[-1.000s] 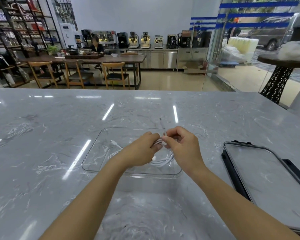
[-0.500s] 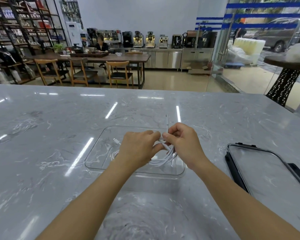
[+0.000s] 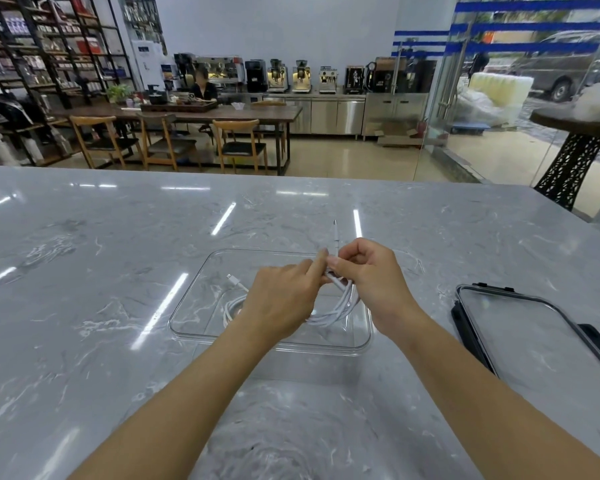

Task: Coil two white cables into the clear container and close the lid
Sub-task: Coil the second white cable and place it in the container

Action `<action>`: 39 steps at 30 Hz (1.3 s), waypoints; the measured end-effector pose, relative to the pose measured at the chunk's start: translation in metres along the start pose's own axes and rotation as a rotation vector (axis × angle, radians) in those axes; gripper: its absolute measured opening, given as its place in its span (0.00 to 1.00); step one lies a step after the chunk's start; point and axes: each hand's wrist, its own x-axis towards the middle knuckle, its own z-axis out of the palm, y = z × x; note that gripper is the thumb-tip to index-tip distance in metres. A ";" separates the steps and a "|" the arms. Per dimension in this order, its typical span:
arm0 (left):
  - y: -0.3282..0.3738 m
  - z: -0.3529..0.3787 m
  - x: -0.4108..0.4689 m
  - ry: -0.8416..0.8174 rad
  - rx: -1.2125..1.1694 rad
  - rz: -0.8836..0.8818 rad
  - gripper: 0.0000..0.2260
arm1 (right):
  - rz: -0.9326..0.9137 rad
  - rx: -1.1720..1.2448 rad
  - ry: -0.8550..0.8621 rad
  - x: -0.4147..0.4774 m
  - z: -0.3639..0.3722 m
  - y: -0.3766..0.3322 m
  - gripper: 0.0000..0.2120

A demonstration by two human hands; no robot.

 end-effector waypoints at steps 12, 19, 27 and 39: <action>-0.010 0.000 0.005 0.211 0.191 0.303 0.08 | 0.086 0.051 0.105 0.000 0.008 -0.001 0.10; -0.009 -0.003 0.004 0.050 0.168 0.353 0.04 | 0.121 0.073 0.084 0.001 0.003 0.005 0.10; -0.006 -0.006 0.003 -0.052 -0.018 0.236 0.04 | 0.119 0.069 -0.004 0.002 -0.006 0.009 0.09; -0.012 -0.015 0.022 -0.324 -1.154 -0.848 0.05 | 0.104 0.035 -0.121 0.006 -0.014 0.009 0.05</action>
